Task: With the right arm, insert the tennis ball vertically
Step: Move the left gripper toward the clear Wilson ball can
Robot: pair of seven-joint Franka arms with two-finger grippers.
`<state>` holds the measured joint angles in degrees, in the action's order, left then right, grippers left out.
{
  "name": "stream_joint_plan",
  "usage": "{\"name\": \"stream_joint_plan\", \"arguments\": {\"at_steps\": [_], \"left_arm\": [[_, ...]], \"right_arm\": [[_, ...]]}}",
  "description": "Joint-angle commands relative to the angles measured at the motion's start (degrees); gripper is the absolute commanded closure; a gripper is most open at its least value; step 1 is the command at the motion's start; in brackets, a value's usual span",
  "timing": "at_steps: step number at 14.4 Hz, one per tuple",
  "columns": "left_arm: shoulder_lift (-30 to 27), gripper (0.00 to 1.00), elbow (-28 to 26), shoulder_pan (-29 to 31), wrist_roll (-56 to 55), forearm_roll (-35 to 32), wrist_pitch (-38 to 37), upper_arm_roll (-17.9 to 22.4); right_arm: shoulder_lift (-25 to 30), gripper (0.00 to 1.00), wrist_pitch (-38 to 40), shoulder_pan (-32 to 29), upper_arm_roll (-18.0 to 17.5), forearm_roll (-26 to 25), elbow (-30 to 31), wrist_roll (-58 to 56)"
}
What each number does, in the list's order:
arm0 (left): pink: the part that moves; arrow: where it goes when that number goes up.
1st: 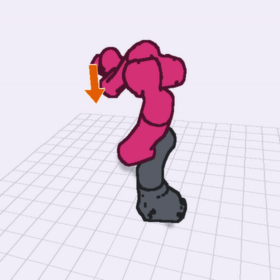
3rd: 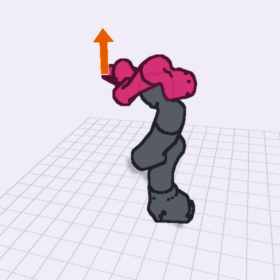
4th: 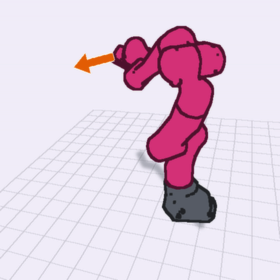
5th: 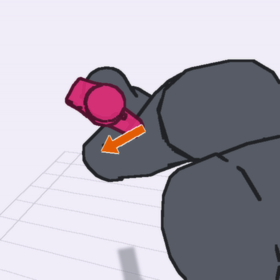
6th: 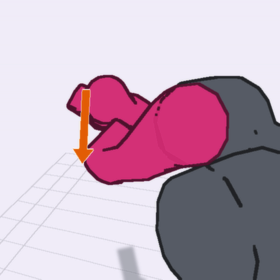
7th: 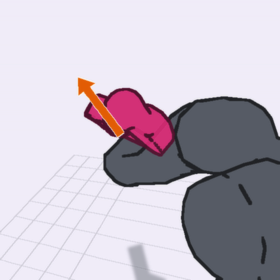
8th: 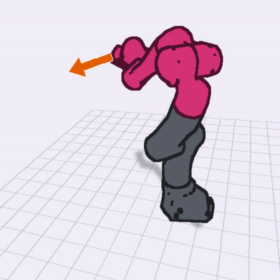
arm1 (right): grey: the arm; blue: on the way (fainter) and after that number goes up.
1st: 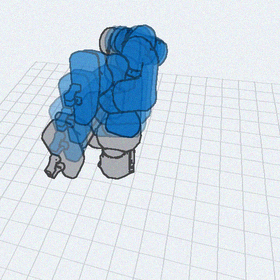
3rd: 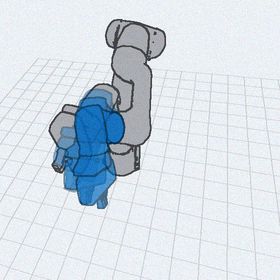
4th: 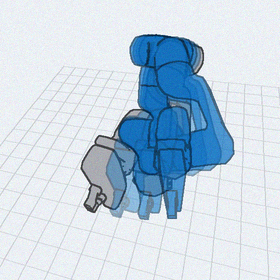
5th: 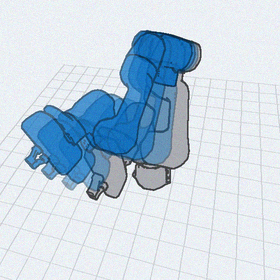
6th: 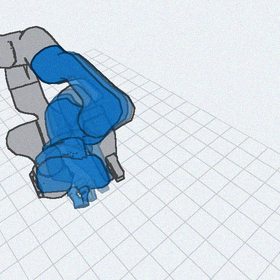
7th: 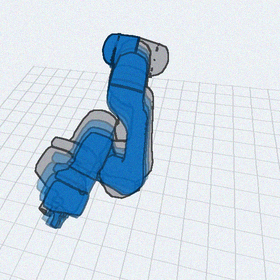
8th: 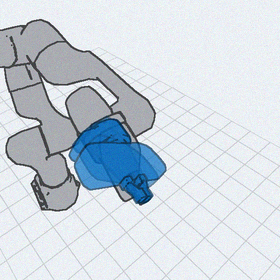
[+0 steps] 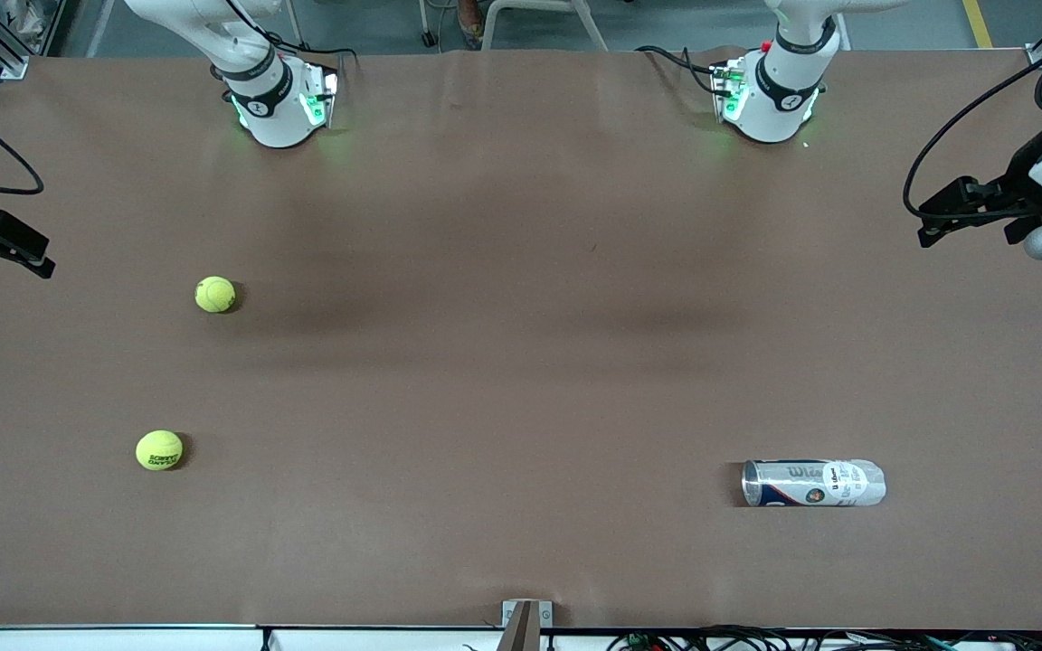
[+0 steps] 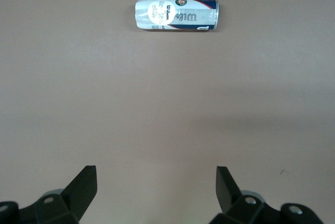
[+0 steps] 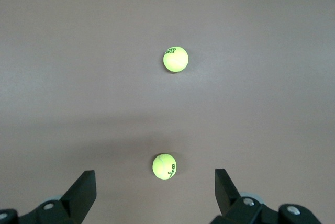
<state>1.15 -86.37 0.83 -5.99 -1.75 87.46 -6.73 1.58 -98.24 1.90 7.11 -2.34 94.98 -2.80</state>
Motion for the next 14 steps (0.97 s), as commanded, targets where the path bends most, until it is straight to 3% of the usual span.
{"name": "stream_joint_plan", "arguments": {"at_steps": [1,11,14], "left_arm": [[0.6,0.00,1.4,0.3,0.4,0.9,-0.5,-0.1],[2.8,0.00,0.9,-0.4,0.9,-1.0,0.8,-0.6],[4.6,0.00,0.9,-0.4,9.8,-0.9,2.2,-0.7]], "right_arm": [[0.0,0.00,-0.2,-0.4,-0.3,-1.1,-0.1,0.1],[0.0,0.00,-0.1,-0.6,-0.3,-0.9,0.0,0.3],[0.0,0.00,-0.1,-0.5,-0.3,-0.9,-0.1,0.3]]}}
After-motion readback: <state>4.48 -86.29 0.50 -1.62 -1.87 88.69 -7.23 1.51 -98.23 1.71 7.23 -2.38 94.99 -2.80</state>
